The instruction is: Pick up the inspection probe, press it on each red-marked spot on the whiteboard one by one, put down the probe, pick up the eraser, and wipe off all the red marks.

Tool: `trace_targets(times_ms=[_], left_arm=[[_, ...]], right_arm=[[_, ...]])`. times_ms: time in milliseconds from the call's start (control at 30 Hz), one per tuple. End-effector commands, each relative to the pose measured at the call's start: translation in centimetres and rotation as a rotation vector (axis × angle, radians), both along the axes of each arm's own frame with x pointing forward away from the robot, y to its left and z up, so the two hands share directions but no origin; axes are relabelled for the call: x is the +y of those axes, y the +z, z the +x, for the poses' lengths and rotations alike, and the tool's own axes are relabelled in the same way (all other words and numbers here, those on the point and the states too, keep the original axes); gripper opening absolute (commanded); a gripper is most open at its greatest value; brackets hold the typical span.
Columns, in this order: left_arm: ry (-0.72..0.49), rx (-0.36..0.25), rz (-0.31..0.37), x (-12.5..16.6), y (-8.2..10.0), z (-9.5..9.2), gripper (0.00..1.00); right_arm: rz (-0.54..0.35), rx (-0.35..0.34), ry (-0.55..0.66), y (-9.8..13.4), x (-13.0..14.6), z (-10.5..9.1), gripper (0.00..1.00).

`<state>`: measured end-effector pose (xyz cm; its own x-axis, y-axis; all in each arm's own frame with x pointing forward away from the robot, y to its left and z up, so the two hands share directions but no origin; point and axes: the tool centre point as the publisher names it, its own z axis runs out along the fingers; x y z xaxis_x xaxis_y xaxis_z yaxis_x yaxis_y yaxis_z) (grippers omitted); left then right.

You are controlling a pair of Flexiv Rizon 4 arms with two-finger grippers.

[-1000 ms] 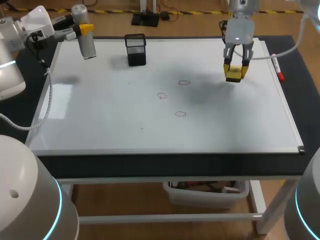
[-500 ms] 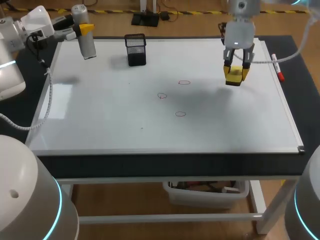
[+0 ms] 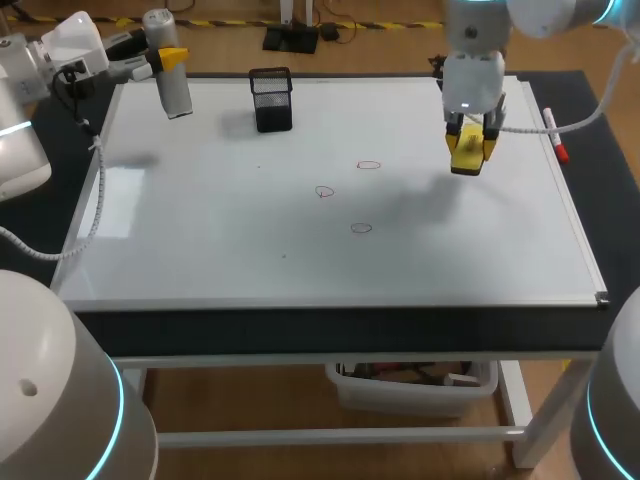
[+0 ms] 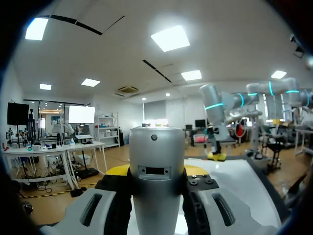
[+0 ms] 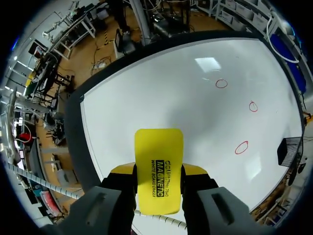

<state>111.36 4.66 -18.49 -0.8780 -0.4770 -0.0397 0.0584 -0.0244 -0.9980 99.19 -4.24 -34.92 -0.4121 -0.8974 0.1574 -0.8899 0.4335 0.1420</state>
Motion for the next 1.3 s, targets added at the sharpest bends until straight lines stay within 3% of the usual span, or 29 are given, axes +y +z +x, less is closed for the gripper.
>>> trace_targets(times_ms=[33, 200, 433, 733, 1300], left_arm=[[0.001, -0.004, -0.003, 0.0, 0.0, 0.0, 0.0], [0.001, -0.004, -0.003, 0.0, 0.0, 0.0, 0.0], [0.001, -0.004, -0.003, 0.0, 0.0, 0.0, 0.0], [0.001, -0.004, -0.003, 0.0, 0.0, 0.0, 0.0], [0.001, -0.004, -0.003, 0.0, 0.0, 0.0, 0.0]], right_arm=[[-0.159, -0.357, 0.064, 0.3, -0.2, -0.5, 0.0], [-0.159, -0.357, 0.064, 0.3, -0.2, -0.5, 0.0], [-0.108, -0.282, 0.013, 0.1, -0.8, 1.5, 0.0], [-0.061, -0.248, -0.054, -0.9, -2.5, 1.3, 0.0], [-0.027, -0.251, -0.105, -0.6, -3.8, 1.0, 0.0]])
